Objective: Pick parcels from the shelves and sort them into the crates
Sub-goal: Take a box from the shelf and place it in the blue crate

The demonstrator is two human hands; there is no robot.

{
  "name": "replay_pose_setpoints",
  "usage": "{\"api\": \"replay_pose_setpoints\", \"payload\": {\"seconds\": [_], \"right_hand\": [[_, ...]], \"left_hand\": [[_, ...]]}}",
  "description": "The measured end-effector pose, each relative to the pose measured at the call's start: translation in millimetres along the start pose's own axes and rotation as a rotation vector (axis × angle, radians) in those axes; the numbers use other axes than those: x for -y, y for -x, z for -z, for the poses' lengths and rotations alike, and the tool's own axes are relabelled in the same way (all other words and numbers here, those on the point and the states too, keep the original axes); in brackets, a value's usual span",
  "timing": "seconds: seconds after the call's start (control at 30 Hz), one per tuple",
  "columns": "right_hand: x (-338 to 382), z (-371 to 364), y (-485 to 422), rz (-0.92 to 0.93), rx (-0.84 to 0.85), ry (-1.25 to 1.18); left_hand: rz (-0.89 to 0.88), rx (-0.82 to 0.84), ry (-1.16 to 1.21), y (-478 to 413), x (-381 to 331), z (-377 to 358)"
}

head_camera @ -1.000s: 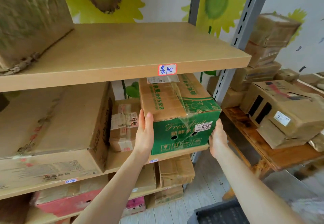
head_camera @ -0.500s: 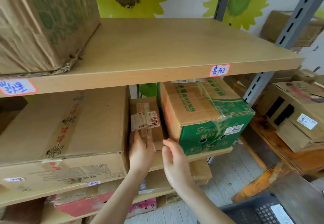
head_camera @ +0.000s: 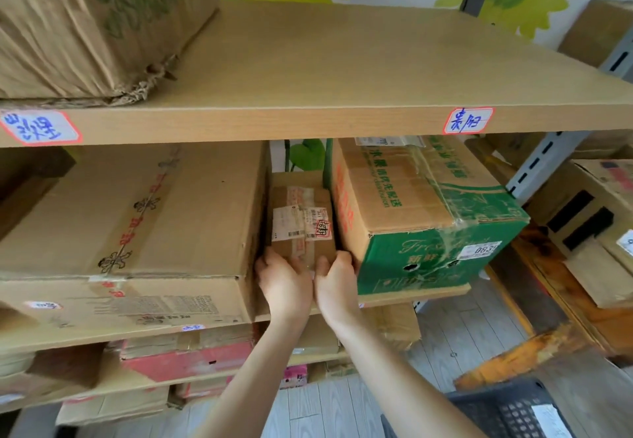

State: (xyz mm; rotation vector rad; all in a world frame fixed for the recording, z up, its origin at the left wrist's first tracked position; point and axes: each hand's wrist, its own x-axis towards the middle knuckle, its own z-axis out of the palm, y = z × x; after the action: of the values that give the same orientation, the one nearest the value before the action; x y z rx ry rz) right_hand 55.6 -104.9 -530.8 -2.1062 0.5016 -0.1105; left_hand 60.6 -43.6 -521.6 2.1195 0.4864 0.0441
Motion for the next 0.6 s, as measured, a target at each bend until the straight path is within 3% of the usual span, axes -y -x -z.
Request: {"api": "replay_pose_setpoints", "payload": {"seconds": [0.17,0.33,0.6], "right_hand": [[-5.8,19.6,29.4,0.072,-0.009,-0.089],[-22.0,42.0,72.6,0.143,-0.088,-0.184],[-70.9,49.8,185.5,0.009,-0.302,-0.361]], "left_hand": [[0.063,-0.069,0.196,31.3,18.3,7.1],[-0.033,-0.067,0.380,70.4,31.6,39.4],[-0.334,0.270,0.272,133.8,103.6,71.0]]}}
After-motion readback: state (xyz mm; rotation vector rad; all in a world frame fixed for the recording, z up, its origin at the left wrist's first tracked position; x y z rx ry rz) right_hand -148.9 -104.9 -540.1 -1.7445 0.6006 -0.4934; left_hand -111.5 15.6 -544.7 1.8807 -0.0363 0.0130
